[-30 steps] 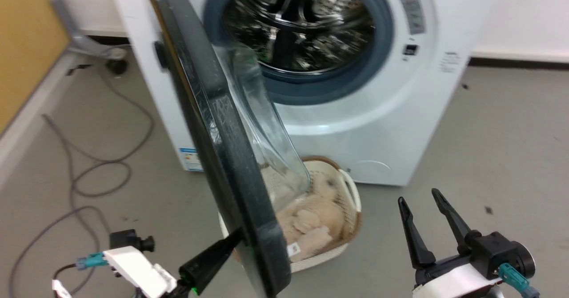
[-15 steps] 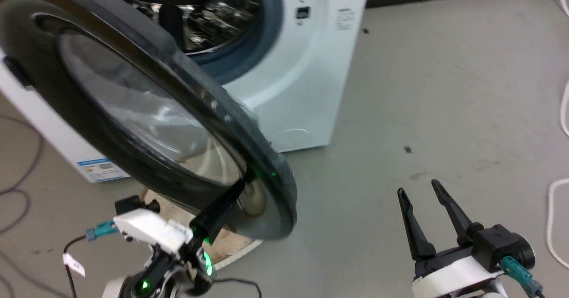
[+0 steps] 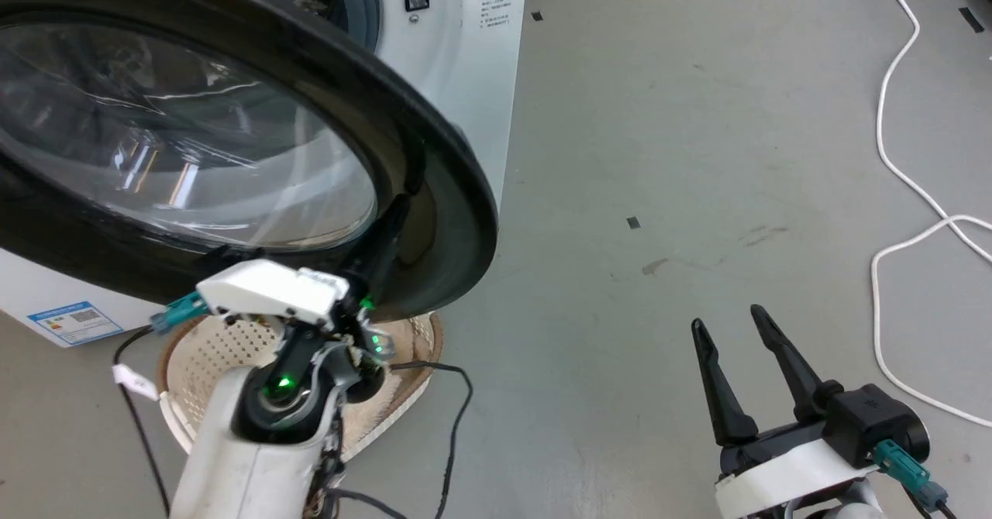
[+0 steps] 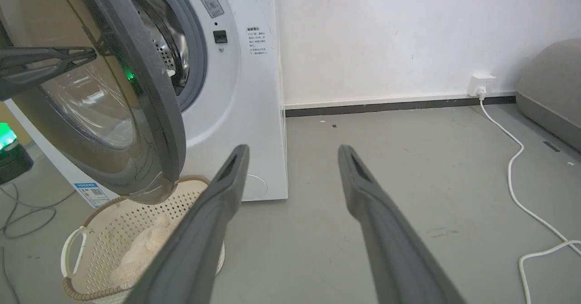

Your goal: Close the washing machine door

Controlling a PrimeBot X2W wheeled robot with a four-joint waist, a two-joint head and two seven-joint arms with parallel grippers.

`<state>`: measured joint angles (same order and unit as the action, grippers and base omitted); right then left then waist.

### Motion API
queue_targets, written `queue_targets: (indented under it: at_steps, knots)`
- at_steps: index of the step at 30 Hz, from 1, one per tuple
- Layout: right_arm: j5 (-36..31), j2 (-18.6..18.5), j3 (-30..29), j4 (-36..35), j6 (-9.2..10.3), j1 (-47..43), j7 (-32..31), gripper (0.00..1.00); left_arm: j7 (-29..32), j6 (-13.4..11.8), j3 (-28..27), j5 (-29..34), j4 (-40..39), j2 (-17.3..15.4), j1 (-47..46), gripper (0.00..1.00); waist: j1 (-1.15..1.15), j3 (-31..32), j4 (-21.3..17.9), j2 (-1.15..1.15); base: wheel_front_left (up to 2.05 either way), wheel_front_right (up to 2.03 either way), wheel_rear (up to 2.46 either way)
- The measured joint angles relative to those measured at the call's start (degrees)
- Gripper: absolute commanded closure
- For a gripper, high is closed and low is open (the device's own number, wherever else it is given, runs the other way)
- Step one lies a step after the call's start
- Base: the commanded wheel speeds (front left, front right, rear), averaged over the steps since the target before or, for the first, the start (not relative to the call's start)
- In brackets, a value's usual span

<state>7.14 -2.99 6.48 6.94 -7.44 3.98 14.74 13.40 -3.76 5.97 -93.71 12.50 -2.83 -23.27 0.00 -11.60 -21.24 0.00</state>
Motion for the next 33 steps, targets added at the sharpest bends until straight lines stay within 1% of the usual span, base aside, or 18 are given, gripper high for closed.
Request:
queue_targets:
  at_steps: [4, 5, 7, 10, 12, 15, 16, 17, 20, 22, 24, 26, 28, 29, 30, 33]
  knots:
    - [0.00, 0.00, -0.15, 0.02, 0.00, -0.01, 0.00, 0.00, -1.82, 1.60, 1.75, -0.75, 3.12, 0.09, -1.79, 1.00, 0.00, 0.45, 0.75, 0.00, 0.00, 0.00, 0.00]
    - [0.00, 0.00, -0.22, 0.01, 0.00, -0.01, 0.00, 0.00, -2.07, 2.48, 2.26, -0.94, 4.34, 0.07, -1.91, 1.00, 0.00, 0.75, 1.47, 0.00, 0.00, 0.00, 0.00]
    - [-0.01, 0.00, -0.31, 0.00, 0.00, -0.01, 0.00, 0.00, -2.14, 2.93, 2.54, -0.89, 4.78, 0.07, -1.90, 1.00, 0.00, 0.92, 1.90, 0.00, 0.00, 0.00, 0.00]
    - [-0.08, -0.01, -0.56, 0.00, 0.00, -0.02, 0.00, 0.00, -2.09, 4.35, 3.64, 0.10, 5.39, -0.20, -1.22, 1.00, 0.00, 1.62, 3.52, 0.00, 0.00, 0.00, 0.00]
    - [-0.14, 0.01, -0.64, 0.03, 0.00, -0.05, 0.00, 0.00, -1.74, 5.69, 4.90, 1.80, 5.20, -1.14, 0.30, 1.00, 0.00, 2.26, 4.76, 0.00, 0.00, 0.00, 0.00]
    - [-0.38, 0.01, -1.01, 0.04, 0.00, -0.27, 0.00, 0.00, -0.79, 7.75, 6.82, 4.82, 3.53, -4.15, 3.84, 1.00, 0.00, 3.45, 6.72, 0.00, 0.00, 0.00, 0.00]
    - [-0.78, 0.01, -1.45, 0.04, 0.00, -0.59, 0.00, 0.00, -0.99, 8.83, 8.45, 9.13, 1.57, -7.48, 6.32, 1.00, 0.00, 4.28, 8.18, 0.00, 0.00, 0.00, 0.00]
    - [-0.78, 0.01, -1.45, 0.04, 0.00, -0.59, 0.00, 0.00, -0.99, 8.83, 8.45, 9.13, 1.57, -7.48, 6.32, 1.00, 0.00, 4.28, 8.18, 0.00, 0.00, 0.00, 0.00]
    - [-1.45, 0.01, -1.83, 0.18, 0.00, -1.13, 0.00, 0.00, -3.00, 9.55, 10.50, 16.68, -1.21, -12.73, 9.53, 1.00, 0.00, 5.50, 10.47, 0.00, 0.00, 0.00, 0.00]
    - [-1.54, 0.00, -2.00, 0.25, 0.00, -1.33, 0.00, 0.00, -5.23, 9.82, 12.07, 23.13, -2.57, -16.19, 11.09, 1.00, 0.00, 6.23, 11.99, 0.00, 0.00, 0.00, 0.00]
    - [-1.54, 0.01, -1.99, 0.34, 0.00, -1.46, 0.00, 0.00, -8.31, 9.42, 13.19, 30.04, -3.34, -19.35, 12.12, 1.00, 0.00, 6.94, 13.49, 0.00, 0.00, 0.00, 0.00]
    - [-1.55, 0.01, -1.92, 0.36, 0.00, -1.59, 0.00, 0.00, -12.20, 8.05, 13.59, 35.98, -4.07, -21.42, 12.90, 1.00, 0.00, 7.60, 14.90, 0.00, 0.00, 0.00, 0.00]
    - [-1.56, 0.01, -1.75, 0.42, 0.00, -1.78, 0.00, 0.00, -16.73, 5.72, 13.29, 40.81, -5.33, -22.35, 13.50, 1.00, 0.00, 8.24, 16.25, 0.00, 0.00, 0.00, 0.00]
    - [-1.57, 0.01, -1.69, 0.40, 0.00, -1.92, 0.00, 0.00, -19.17, 4.97, 13.27, 43.18, -5.99, -22.70, 13.78, 1.00, 0.00, 8.56, 16.88, 0.00, 0.00, 0.00, 0.00]
    - [-1.65, 0.02, -1.55, 0.37, 0.00, -2.22, 0.00, 0.00, -23.08, 3.78, 12.90, 46.24, -6.68, -23.09, 14.46, 1.00, 0.00, 9.15, 17.98, 0.00, 0.00, 0.00, 0.00]
    - [-1.68, 0.02, -1.31, 0.30, 0.00, -2.31, 0.00, 0.00, -26.61, 1.81, 11.79, 49.81, -7.64, -23.05, 16.60, 1.00, -0.01, 10.08, 19.23, 0.00, 0.00, 0.00, 0.00]
